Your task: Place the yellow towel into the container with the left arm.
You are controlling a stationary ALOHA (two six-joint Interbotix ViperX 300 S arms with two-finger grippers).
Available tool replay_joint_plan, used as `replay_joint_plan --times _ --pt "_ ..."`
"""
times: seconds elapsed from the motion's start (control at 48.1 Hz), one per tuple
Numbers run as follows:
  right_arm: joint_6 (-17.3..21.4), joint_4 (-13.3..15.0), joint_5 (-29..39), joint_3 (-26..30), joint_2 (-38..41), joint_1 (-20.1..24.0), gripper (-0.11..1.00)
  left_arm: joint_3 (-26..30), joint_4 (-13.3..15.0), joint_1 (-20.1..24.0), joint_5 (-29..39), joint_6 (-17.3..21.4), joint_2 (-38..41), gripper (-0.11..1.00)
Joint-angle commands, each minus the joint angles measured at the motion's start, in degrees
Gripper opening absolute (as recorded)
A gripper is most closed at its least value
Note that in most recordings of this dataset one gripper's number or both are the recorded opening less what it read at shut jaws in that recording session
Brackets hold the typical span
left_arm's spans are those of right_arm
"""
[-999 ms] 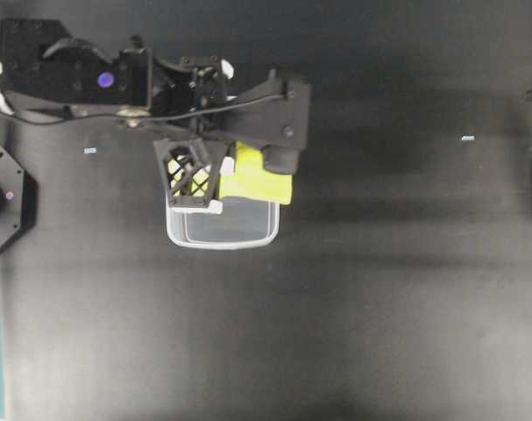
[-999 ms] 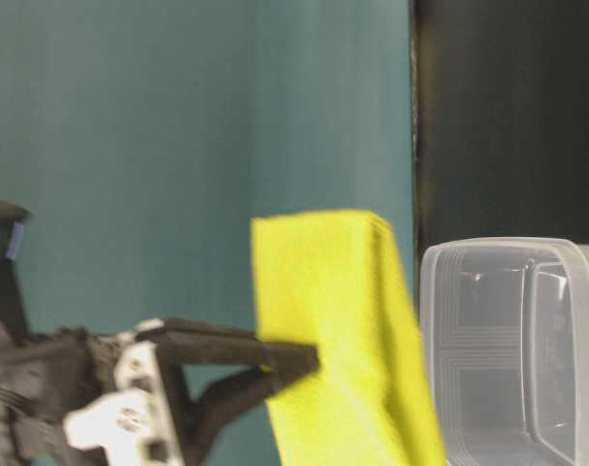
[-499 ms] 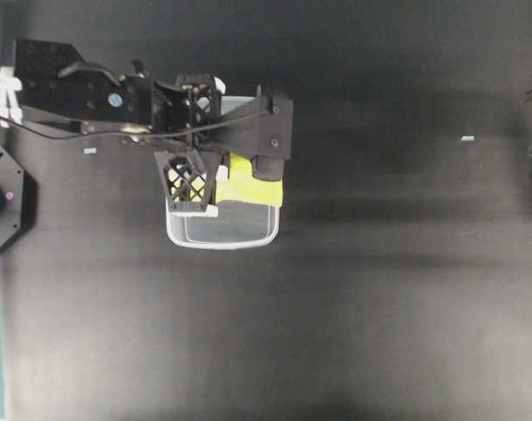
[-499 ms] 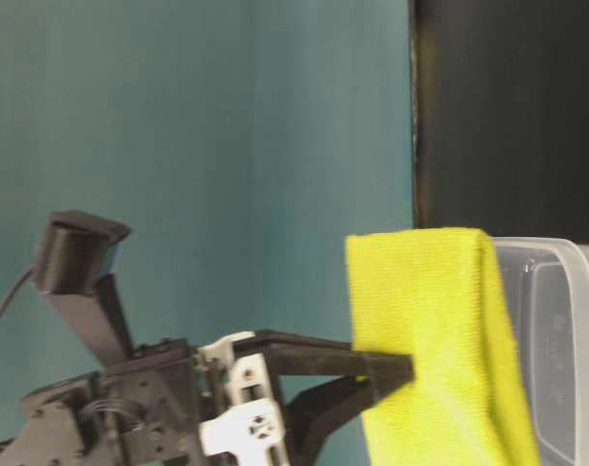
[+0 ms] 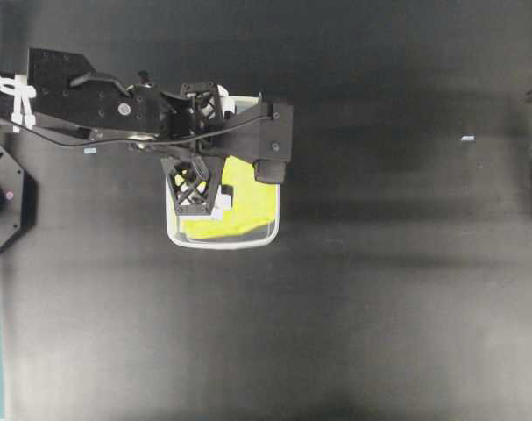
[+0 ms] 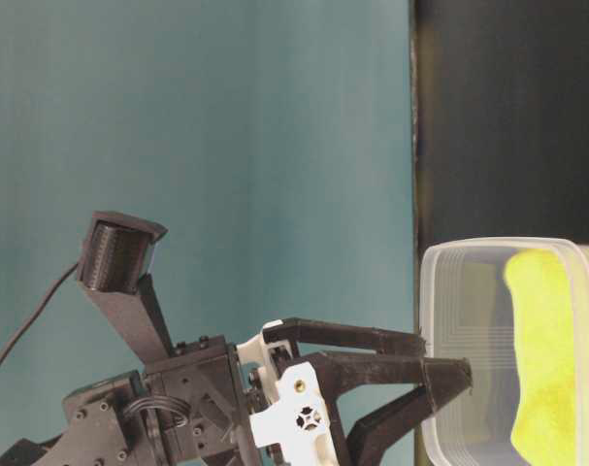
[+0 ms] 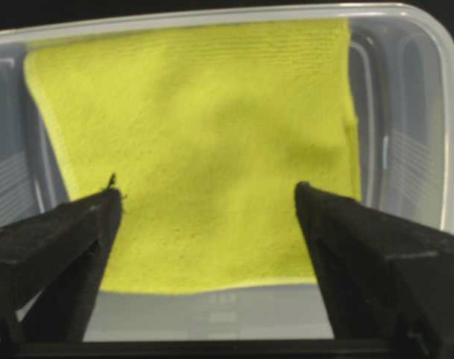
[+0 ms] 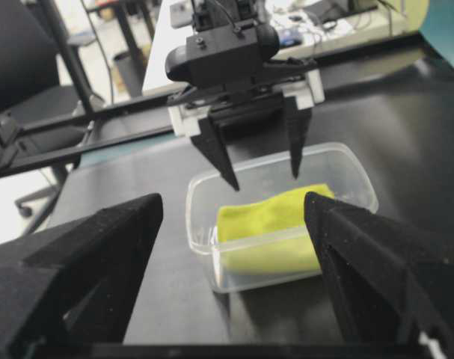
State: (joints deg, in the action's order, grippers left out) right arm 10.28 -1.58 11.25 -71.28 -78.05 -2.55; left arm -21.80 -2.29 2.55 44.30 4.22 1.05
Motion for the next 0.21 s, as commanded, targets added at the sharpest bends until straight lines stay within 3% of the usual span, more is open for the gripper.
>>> replay_joint_plan --times 0.0,0.187 --pt "0.26 0.09 -0.53 0.35 0.7 -0.09 0.74 1.23 -0.18 0.26 1.05 -0.62 -2.72 0.9" --pt "0.44 0.09 -0.26 0.44 0.44 -0.18 0.74 1.85 -0.18 0.44 -0.88 -0.62 -10.9 0.89"
